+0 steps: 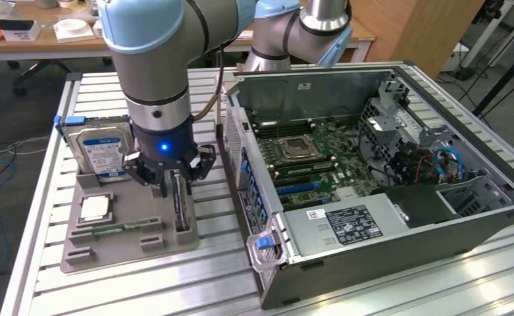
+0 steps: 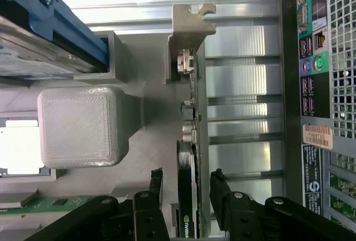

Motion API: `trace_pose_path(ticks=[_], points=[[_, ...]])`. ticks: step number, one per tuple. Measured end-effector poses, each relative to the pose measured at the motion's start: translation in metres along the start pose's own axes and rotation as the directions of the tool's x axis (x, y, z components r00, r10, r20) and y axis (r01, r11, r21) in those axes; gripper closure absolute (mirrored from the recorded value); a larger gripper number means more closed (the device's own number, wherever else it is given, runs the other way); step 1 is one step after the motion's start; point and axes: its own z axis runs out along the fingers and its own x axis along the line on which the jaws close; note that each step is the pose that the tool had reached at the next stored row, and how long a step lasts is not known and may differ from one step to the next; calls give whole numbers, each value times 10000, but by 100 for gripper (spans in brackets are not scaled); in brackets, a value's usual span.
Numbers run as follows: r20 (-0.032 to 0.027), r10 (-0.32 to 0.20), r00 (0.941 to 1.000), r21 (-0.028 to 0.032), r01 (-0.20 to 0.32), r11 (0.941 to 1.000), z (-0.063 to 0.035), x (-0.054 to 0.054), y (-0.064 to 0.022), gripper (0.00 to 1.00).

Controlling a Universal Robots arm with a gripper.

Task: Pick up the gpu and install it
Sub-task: 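Pick up the gpu and move the gpu toward the slot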

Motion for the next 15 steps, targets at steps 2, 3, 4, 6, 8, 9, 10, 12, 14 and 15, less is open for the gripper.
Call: trace_pose_path(ticks=[2, 3, 4, 6, 8, 9, 10, 12, 14, 15], points=[[0, -1, 10000, 0, 1, 10000, 0, 0, 0, 53], [1, -1, 10000, -1, 1, 10000, 0, 0, 0, 53], [0, 0, 10000, -1, 0, 10000, 0, 0, 0, 54], [1, -1, 10000, -1, 1, 10000, 1, 0, 0, 60], [1, -1, 10000, -1, 1, 10000, 0, 0, 0, 67], [-1, -1, 10000, 0, 1, 10000, 0, 0, 0, 73], [-1, -1, 10000, 0, 1, 10000, 0, 0, 0, 74], [-1, -1, 10000, 0, 1, 10000, 0, 0, 0, 74], [0, -1, 10000, 0, 1, 10000, 0, 0, 0, 74], [0, -1, 10000, 0, 1, 10000, 0, 0, 0, 74]])
